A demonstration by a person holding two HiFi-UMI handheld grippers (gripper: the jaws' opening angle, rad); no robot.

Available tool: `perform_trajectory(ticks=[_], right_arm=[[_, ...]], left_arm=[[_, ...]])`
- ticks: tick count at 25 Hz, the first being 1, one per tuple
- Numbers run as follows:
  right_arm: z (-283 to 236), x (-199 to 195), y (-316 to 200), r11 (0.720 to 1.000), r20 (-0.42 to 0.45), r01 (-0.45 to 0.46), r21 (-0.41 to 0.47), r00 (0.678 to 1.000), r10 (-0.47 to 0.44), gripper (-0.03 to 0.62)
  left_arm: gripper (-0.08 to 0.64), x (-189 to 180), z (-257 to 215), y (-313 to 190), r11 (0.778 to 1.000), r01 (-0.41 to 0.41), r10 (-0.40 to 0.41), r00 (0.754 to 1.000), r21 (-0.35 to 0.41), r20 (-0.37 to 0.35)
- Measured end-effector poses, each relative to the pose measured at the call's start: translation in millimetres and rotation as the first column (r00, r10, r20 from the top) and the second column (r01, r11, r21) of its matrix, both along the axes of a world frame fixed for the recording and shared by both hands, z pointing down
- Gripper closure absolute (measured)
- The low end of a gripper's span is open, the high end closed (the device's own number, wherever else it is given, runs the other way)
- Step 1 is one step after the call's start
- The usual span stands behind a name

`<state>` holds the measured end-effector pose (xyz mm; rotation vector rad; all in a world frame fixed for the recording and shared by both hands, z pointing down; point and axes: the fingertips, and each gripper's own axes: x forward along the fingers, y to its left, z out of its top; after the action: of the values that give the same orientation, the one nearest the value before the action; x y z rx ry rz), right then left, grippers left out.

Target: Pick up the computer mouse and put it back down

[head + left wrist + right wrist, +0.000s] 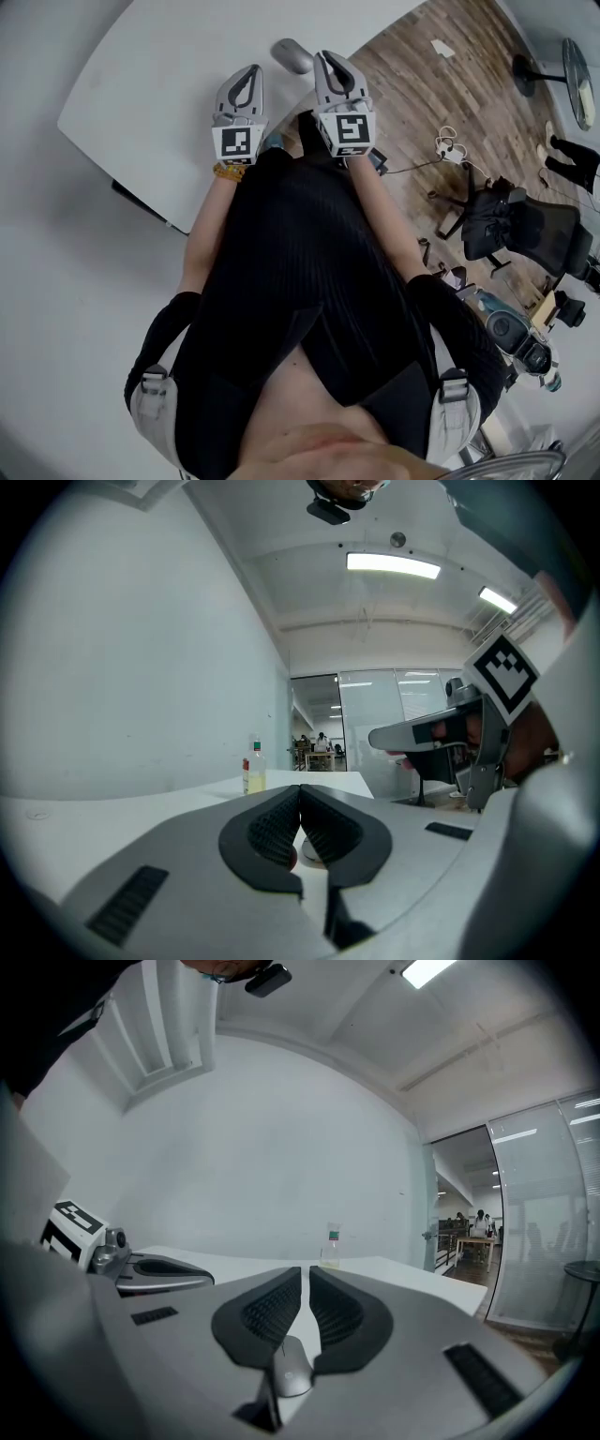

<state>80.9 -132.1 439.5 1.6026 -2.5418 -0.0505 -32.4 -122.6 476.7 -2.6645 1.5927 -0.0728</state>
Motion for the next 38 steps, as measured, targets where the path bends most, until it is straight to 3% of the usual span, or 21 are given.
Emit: perform_trajectory(ticks=[12,14,16,20,32,38], right_arm=[[14.4,-7.4,-16.3,0.999,-0.024,0.025,-0.029,0.999,-0.026,0.555],[19.4,-10.4,-18.7,0.998,-0.033,0.036,-0.049,0.999,-0.037,0.532],[26.6,-13.0,-23.1,0.996,-0.042,0.046,-0.076,0.998,-0.049,0.462],[40.9,-16.2,-29.0,0.990,-0.071,0.065,-0.127,0.995,-0.074,0.430],[75.1,-30.9,-33.9,0.959,-0.143,0.127,-0.254,0.976,-0.167,0.358],[97.9,-44.0,-32.9,0.921,-0.155,0.173,-0.349,0.959,-0.238,0.341]], left_arm=[[0.547,-16.8,31.9,-5.8,0.997,0.022,-0.019,0.999,-0.070,0.044],[0.548,-20.7,37.5,-7.0,0.996,0.032,-0.028,0.999,-0.081,0.044],[0.548,-22.7,41.4,-10.3,0.995,0.038,-0.035,0.999,-0.089,0.038],[0.548,-20.0,46.8,-15.0,0.994,0.039,-0.036,0.999,-0.098,0.032],[0.547,-13.5,49.3,-14.4,0.993,0.030,-0.031,0.999,-0.116,-0.009],[0.546,-13.0,48.7,-14.1,0.993,0.023,-0.024,1.000,-0.115,-0.009]])
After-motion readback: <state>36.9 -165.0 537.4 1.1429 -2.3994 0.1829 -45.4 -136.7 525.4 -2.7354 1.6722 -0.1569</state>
